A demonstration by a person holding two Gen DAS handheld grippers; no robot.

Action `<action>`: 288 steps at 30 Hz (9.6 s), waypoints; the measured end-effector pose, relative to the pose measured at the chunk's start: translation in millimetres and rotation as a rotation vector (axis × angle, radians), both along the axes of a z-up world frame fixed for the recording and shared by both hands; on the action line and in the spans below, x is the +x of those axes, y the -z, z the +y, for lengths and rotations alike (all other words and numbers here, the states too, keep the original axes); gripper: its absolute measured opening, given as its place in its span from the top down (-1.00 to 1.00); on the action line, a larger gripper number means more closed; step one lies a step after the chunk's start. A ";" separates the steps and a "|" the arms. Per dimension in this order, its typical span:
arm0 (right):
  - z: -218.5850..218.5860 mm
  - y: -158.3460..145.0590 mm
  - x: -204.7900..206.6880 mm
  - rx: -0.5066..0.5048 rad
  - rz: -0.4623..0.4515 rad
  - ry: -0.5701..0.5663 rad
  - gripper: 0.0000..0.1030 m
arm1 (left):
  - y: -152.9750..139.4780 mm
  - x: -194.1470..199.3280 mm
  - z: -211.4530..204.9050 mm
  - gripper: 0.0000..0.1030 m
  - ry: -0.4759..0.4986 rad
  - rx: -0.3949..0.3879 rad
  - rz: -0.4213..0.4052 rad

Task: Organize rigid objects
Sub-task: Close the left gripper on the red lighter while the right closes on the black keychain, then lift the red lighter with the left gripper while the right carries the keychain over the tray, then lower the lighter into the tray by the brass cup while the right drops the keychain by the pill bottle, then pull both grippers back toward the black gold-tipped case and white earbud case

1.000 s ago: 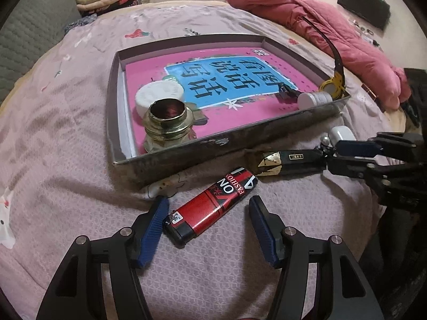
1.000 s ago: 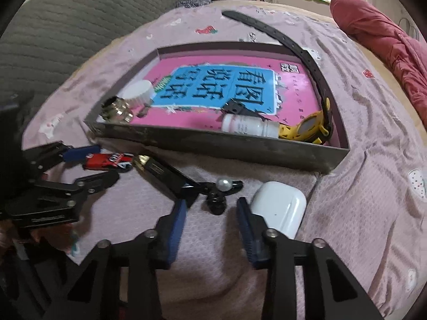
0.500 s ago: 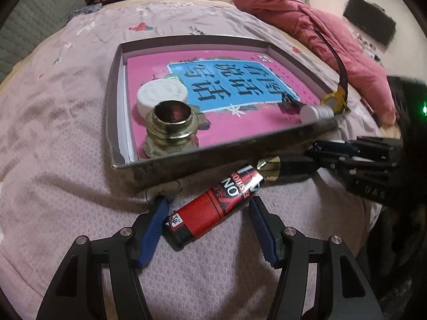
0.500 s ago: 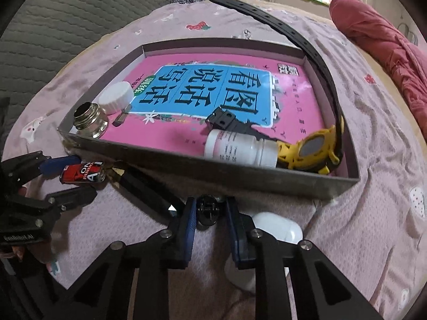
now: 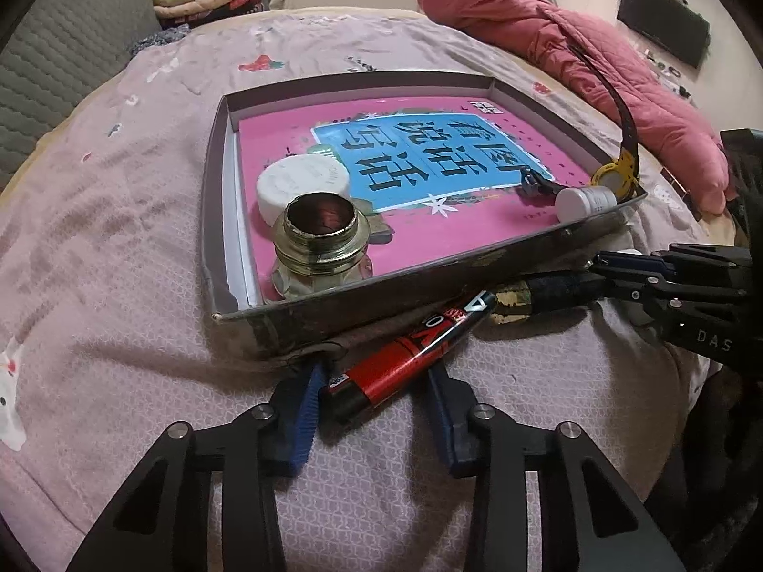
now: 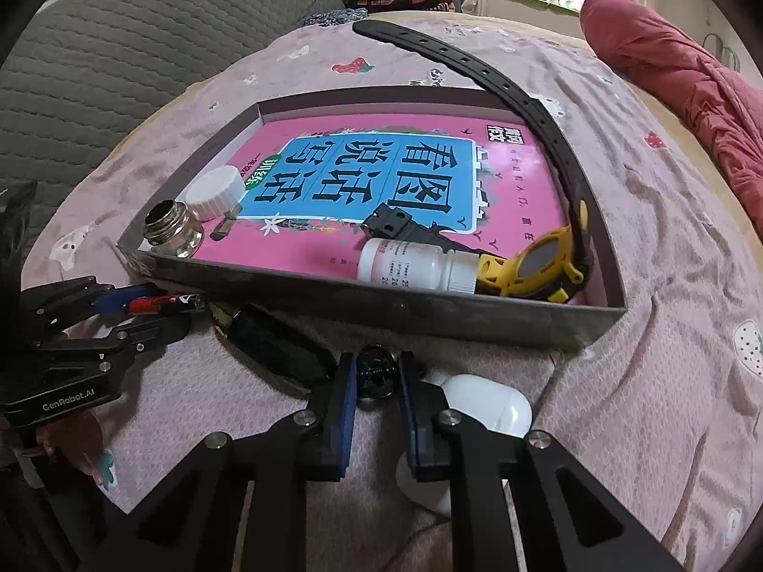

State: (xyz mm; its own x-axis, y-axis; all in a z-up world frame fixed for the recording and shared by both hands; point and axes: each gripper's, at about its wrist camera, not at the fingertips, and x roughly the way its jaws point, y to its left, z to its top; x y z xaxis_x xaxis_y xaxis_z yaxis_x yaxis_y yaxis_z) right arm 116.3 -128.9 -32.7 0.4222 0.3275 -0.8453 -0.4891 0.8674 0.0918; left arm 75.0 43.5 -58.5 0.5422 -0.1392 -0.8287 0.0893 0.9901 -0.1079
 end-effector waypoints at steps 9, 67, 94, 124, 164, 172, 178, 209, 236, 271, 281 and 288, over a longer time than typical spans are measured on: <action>-6.9 -1.4 -0.1 0.027 0.017 0.012 0.66 | -9.9 -4.5 -10.1 0.40 0.097 -0.043 -0.014; -18.4 -64.5 -28.0 0.205 -0.062 -0.016 0.67 | -63.0 -34.4 -26.9 0.80 -0.034 -0.106 -0.088; -12.1 -95.3 -31.2 0.208 -0.172 -0.033 0.67 | -105.5 -19.0 -27.5 0.80 -0.103 -0.059 -0.142; 10.0 -92.1 -4.6 0.193 -0.210 -0.031 0.67 | -93.7 28.8 -30.0 0.80 -0.168 -0.064 -0.087; 18.3 -28.4 16.7 0.097 -0.123 -0.032 0.67 | -38.5 75.2 -42.4 0.80 -0.130 -0.085 0.016; 20.8 -27.9 20.9 0.101 -0.103 -0.030 0.67 | -26.2 80.3 -37.1 0.80 -0.156 -0.084 0.039; 23.2 -27.8 20.3 0.096 -0.102 -0.038 0.67 | -26.9 76.7 -37.1 0.80 -0.156 -0.096 0.031; -1.7 -44.6 -4.9 0.108 -0.139 0.018 0.48 | -58.1 37.5 -33.5 0.78 -0.161 -0.078 -0.004; -22.9 -83.3 -23.2 0.141 -0.202 0.064 0.24 | -103.0 7.3 -36.4 0.34 -0.182 -0.057 -0.057; -52.9 -50.9 -57.7 0.072 -0.047 0.082 0.21 | -65.0 -14.6 -88.9 0.34 -0.176 -0.158 0.131; -52.6 -46.3 -56.4 0.093 -0.031 0.075 0.21 | -61.3 -10.2 -88.2 0.34 -0.193 -0.146 0.142; -50.5 -37.8 -53.2 0.104 0.003 0.071 0.21 | -57.2 3.2 -89.0 0.34 -0.214 -0.172 0.169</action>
